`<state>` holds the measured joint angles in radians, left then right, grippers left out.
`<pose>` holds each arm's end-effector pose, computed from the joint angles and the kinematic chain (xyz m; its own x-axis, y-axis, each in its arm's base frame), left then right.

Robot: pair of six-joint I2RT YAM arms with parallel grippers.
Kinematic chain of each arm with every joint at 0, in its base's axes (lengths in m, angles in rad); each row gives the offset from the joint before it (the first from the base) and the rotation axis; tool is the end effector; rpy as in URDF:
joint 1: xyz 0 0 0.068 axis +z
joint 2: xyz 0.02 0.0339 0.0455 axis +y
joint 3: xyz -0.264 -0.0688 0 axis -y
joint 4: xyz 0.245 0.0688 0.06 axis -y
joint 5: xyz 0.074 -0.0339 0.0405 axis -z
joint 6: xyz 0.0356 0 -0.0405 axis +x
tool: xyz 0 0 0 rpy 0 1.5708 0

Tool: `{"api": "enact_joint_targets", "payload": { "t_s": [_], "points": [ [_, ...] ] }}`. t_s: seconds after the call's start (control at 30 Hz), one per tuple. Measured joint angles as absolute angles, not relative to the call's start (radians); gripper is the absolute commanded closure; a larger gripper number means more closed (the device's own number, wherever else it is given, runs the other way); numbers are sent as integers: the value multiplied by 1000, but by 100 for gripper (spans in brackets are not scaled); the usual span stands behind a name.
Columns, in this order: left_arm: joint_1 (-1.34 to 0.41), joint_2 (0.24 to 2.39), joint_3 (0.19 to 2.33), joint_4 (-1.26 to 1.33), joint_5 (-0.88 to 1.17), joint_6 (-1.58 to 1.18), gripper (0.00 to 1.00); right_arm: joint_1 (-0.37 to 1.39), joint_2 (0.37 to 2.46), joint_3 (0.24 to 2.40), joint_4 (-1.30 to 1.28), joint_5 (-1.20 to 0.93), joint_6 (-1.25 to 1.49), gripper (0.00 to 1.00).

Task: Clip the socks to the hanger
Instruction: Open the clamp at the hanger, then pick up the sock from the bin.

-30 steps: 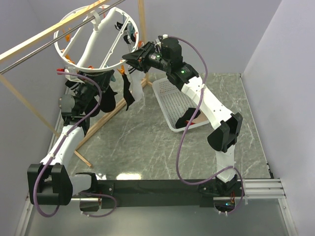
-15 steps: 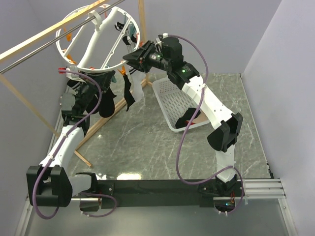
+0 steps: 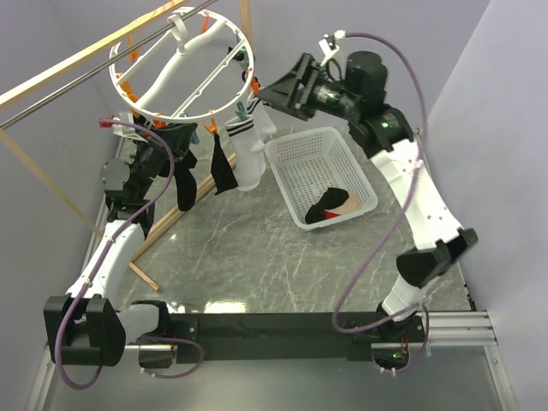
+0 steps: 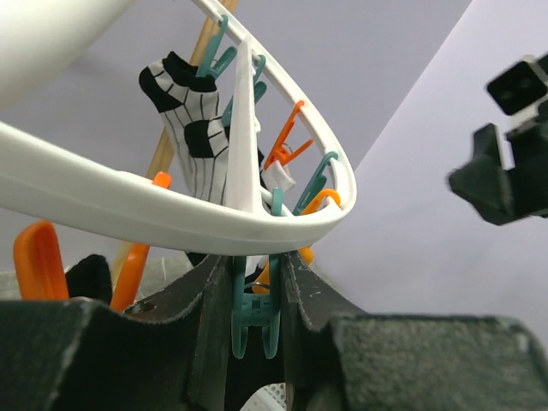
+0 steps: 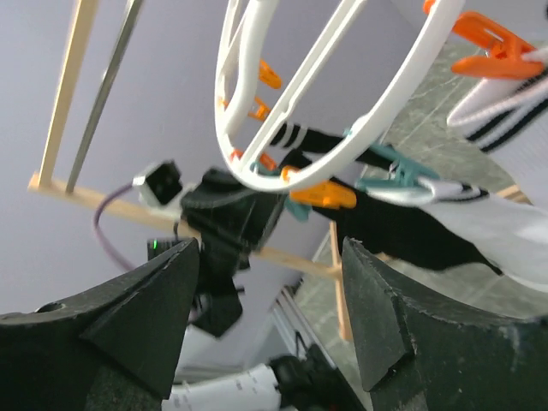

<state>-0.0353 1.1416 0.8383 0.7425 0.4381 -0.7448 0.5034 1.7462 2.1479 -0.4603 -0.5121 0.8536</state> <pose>0.2573 -0.0242 0.3828 0.0307 -0.6153 -0.7877 0.5937 0.6452 -0.4809 0.3183 0.1952 0.5183 -0.6736 0.3791 -0.6345 -0.5194 0.3681 0.7712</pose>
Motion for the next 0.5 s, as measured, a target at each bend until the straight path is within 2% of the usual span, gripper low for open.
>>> {"api": "enact_joint_targets", "payload": {
  "t_s": [0.17,0.37,0.5],
  "points": [
    [-35,1132,839,724,435,-734,91,451,1640,2044,-483,-569,741,29],
    [-35,1127,842,704,425,-735,91,449,1546,1775,-558,-301,490,29],
    [-36,1117,843,682,402,-753,91,416,1543,1641,-620,-141,441,32]
  ]
}}
